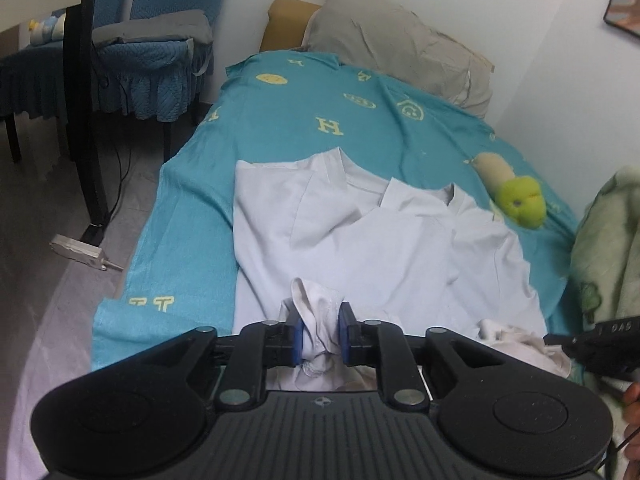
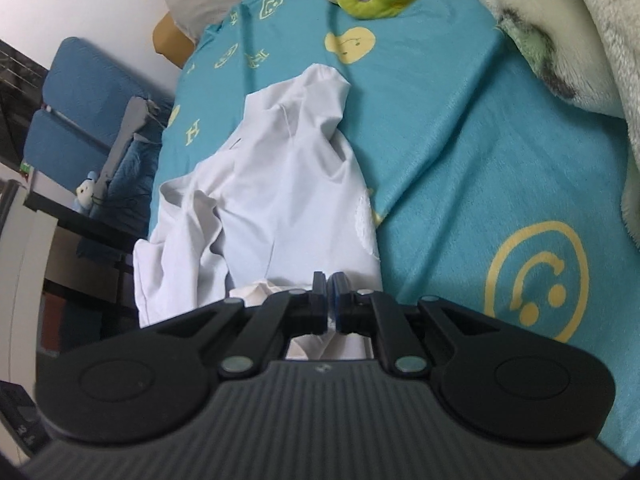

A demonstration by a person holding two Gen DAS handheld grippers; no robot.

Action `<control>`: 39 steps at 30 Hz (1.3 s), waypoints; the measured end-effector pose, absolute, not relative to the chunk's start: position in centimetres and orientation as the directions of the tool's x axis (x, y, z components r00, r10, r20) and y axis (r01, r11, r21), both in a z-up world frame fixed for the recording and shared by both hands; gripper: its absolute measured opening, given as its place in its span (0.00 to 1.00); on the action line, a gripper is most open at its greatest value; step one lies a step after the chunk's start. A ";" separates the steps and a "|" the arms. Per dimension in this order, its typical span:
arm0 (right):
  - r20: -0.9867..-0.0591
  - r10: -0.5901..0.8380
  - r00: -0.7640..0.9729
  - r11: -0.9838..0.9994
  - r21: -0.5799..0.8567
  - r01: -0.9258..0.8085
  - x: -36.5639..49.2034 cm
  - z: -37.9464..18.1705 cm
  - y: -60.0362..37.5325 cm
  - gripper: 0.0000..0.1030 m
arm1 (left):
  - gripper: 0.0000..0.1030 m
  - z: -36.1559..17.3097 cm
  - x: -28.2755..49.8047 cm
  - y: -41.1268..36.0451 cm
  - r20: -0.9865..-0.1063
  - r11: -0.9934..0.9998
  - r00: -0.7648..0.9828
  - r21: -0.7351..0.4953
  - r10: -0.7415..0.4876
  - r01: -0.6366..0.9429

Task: Fold clothes

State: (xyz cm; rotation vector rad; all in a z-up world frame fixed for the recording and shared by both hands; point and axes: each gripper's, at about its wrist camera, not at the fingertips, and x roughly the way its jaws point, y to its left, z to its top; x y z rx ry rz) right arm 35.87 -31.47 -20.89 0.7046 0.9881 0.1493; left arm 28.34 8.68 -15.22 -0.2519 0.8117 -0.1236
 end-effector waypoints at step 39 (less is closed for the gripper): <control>-0.612 0.580 0.538 0.459 0.791 0.405 17.6 -23.3 -24.6 0.67 | 0.89 -19.9 11.8 11.3 -0.688 0.588 0.574 -0.707 -0.443 -0.393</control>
